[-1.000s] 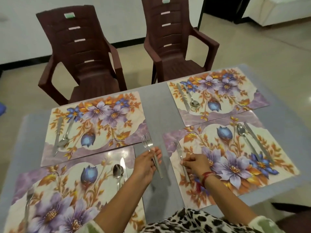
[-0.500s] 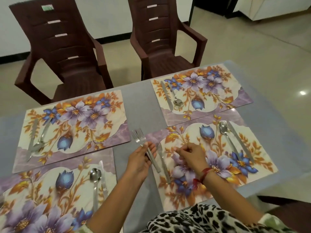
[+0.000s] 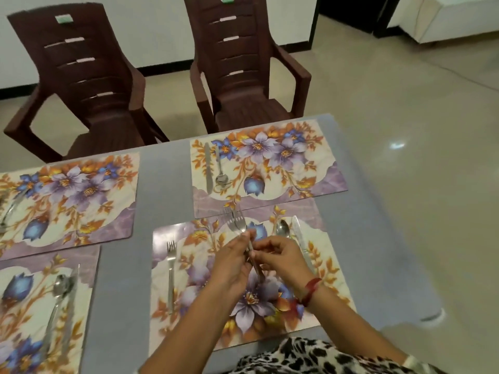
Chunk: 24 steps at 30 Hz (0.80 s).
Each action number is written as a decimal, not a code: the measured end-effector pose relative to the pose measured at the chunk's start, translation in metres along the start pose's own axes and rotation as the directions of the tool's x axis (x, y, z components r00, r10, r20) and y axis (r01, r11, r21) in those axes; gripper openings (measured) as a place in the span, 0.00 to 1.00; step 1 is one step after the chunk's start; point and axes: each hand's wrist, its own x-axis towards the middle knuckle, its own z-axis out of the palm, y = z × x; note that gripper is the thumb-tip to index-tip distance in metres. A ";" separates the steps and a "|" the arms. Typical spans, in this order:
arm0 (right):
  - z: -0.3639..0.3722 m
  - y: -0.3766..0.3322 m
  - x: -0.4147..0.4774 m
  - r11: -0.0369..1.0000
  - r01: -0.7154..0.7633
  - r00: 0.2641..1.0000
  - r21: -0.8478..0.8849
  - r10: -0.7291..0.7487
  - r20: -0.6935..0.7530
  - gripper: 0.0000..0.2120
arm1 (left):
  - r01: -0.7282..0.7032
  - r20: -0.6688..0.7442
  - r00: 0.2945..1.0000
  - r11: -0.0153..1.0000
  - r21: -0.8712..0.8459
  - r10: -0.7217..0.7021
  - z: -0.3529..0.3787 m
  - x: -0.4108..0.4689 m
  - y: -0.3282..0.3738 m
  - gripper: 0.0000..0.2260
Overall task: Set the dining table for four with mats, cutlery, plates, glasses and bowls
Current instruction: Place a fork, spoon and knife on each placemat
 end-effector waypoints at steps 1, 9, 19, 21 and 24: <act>-0.007 -0.002 -0.001 1.000 0.002 1.000 -0.017 -0.001 0.010 0.07 | 0.003 0.007 1.000 1.000 0.005 -0.003 0.005 -0.001 -0.003 0.09; -0.067 -0.016 -0.016 0.998 -0.060 0.993 0.036 0.064 -0.103 0.05 | 0.083 0.136 0.987 0.996 0.035 -0.087 0.054 0.004 -0.022 0.08; -0.201 -0.036 0.008 0.972 -0.020 0.972 0.234 0.075 -0.225 0.04 | 0.022 0.004 1.000 0.995 -0.095 -0.021 0.134 0.021 -0.058 0.12; -0.246 -0.039 0.020 0.961 -0.029 0.973 0.273 0.090 -0.213 0.03 | -0.001 -0.041 0.999 0.994 -0.111 -0.004 0.170 0.028 -0.077 0.12; -0.317 -0.048 0.043 0.966 -0.046 0.980 0.253 0.093 -0.176 0.03 | -0.044 -0.122 0.992 0.987 -0.157 0.025 0.228 0.041 -0.105 0.12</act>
